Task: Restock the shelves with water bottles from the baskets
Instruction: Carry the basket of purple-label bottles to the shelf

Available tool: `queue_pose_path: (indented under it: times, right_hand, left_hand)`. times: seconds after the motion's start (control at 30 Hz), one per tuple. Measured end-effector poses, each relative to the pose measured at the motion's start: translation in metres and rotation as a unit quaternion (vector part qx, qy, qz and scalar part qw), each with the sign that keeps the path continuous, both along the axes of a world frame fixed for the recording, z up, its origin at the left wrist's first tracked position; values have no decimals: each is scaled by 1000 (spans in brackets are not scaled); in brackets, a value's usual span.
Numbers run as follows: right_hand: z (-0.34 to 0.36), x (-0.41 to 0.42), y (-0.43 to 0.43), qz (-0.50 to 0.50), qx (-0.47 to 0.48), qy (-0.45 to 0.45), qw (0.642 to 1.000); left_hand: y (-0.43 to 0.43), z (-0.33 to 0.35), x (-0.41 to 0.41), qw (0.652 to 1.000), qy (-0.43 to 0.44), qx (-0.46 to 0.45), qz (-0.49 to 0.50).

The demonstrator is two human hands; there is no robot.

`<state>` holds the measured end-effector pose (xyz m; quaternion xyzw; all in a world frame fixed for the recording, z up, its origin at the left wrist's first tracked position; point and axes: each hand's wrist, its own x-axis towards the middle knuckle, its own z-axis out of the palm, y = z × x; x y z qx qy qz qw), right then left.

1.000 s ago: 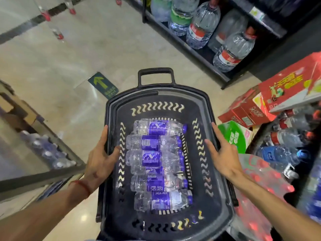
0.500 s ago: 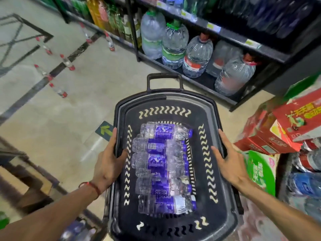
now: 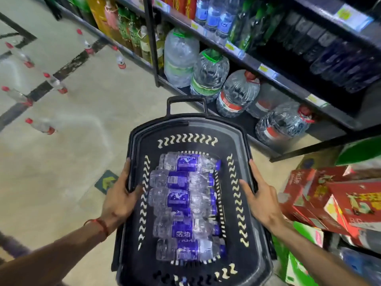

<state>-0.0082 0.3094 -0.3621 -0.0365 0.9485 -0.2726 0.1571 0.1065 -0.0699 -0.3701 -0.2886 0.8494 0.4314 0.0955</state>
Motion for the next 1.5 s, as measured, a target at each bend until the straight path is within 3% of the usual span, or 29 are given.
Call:
queue_pose_path:
  times: [0.2,0.43,0.8,1.0,1.23,1.5]
  right_hand:
    - [-14,-51,-38,-108,10,-12,994]
    - [-55,-129,-85,-160,-30,-12,987]
    - [-143,-203,-165,-275,12,-61,959]
    - [-225,-213,-202,-333,-10,-66,940]
    - [-327,-224,-220,-336,-11,-78,939]
    - [-383,-216,-231,-350,-27,-85,933]
  left_hand:
    - [-50,-20,-122,995,-32,-33,-94]
    - [-88,-31,-248,983,-36,-89,-159]
    - [-156,-130,-402,956,-74,-88,-270]
    - [-182,-207,-451,944,-87,-86,-308]
    - [-194,-306,-478,935,-86,-76,-335]
    - [-201,-360,-473,935,-78,-63,-340]
